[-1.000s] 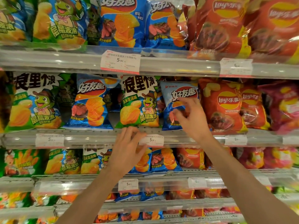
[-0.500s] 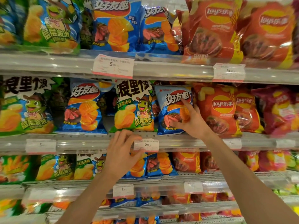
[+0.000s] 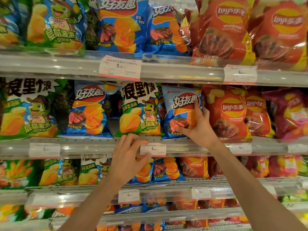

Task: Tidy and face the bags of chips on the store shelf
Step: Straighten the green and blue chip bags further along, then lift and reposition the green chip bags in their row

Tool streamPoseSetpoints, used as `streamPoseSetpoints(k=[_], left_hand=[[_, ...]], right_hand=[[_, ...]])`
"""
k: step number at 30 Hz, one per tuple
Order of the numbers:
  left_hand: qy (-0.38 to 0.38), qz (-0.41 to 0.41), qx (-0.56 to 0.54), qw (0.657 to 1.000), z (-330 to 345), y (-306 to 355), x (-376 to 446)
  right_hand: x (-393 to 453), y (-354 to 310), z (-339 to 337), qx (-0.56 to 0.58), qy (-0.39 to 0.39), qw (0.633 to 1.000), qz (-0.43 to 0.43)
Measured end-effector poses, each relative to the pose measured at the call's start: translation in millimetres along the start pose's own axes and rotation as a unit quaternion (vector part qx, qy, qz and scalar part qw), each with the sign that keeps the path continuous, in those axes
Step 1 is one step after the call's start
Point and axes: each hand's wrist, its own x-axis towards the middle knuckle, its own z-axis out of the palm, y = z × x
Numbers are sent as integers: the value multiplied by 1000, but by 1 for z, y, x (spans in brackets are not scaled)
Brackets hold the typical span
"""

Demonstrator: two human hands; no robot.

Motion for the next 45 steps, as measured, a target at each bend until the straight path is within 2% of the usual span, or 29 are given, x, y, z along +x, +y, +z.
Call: streamPoseSetpoints(k=[12, 19, 23, 29, 35, 39, 45], left_hand=[[0, -2, -10, 1000, 0, -2, 0], [-4, -12, -22, 1000, -2, 2, 0], [-3, -27, -16, 1000, -2, 5, -3], [-17, -42, -39, 998, -8, 15, -15], [-17, -99, -117, 988, -22, 18, -45], [-11, -164, -182, 970, -37, 7, -76], [-51, -209, -202, 955, -74, -23, -120]], right_hand=[[1, 9, 2, -19, -7, 1000, -8], [-14, 9, 7, -64, 41, 996, -43], [-39, 18, 14, -87, 94, 989, -78], [-89, 38, 28, -129, 110, 978, -118], [-154, 37, 56, -88, 72, 992, -60], [-199, 17, 77, -69, 34, 997, 19], [-243, -12, 117, -61, 69, 989, 119]])
